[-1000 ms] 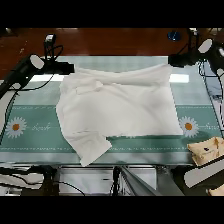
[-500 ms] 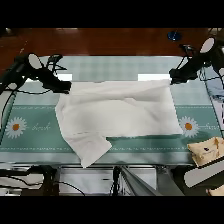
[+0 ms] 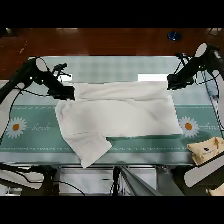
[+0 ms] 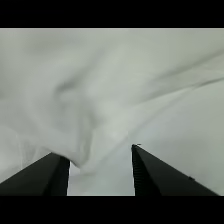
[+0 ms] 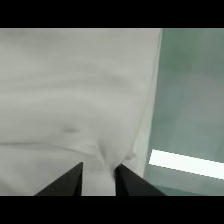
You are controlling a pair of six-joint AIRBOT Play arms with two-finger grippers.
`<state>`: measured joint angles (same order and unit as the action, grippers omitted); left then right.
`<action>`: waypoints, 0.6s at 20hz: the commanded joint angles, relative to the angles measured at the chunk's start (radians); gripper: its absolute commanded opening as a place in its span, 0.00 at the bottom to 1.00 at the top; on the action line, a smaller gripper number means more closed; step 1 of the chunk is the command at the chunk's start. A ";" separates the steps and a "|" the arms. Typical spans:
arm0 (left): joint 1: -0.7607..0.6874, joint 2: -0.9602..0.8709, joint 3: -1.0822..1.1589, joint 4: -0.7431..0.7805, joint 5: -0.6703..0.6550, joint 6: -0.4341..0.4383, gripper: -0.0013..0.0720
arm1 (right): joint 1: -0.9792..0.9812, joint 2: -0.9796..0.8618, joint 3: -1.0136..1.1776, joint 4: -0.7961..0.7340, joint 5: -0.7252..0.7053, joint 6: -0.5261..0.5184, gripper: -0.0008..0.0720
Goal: Fold the shirts.
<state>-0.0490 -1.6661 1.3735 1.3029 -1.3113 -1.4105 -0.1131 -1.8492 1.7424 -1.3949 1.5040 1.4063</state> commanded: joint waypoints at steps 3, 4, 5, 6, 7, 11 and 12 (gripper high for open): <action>0.093 0.130 0.144 0.180 -0.161 0.021 0.66 | -0.063 0.154 0.069 -0.071 0.002 -0.035 0.69; 0.134 0.187 0.145 0.191 -0.175 0.020 0.68 | -0.104 0.196 0.069 -0.113 0.047 -0.026 0.79; 0.180 0.233 0.137 0.189 -0.201 0.008 0.68 | -0.158 0.224 0.069 -0.139 0.117 -0.012 0.83; 0.230 0.280 0.111 0.184 -0.233 0.003 0.68 | -0.218 0.245 0.065 -0.129 0.173 0.004 0.83; 0.276 0.321 0.065 0.148 -0.278 0.026 0.68 | -0.277 0.269 0.050 -0.087 0.214 0.009 0.83; 0.473 0.532 -0.345 -0.062 -0.295 0.109 0.77 | -0.481 0.438 -0.183 0.159 0.144 -0.007 0.74; 0.523 0.587 -0.484 -0.152 -0.258 0.156 0.81 | -0.512 0.471 -0.255 0.187 0.121 -0.019 0.74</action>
<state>0.3443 -1.2198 1.1572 1.3319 -1.5867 -1.3354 -0.5076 -1.4818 1.6344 -1.3373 1.6539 1.4044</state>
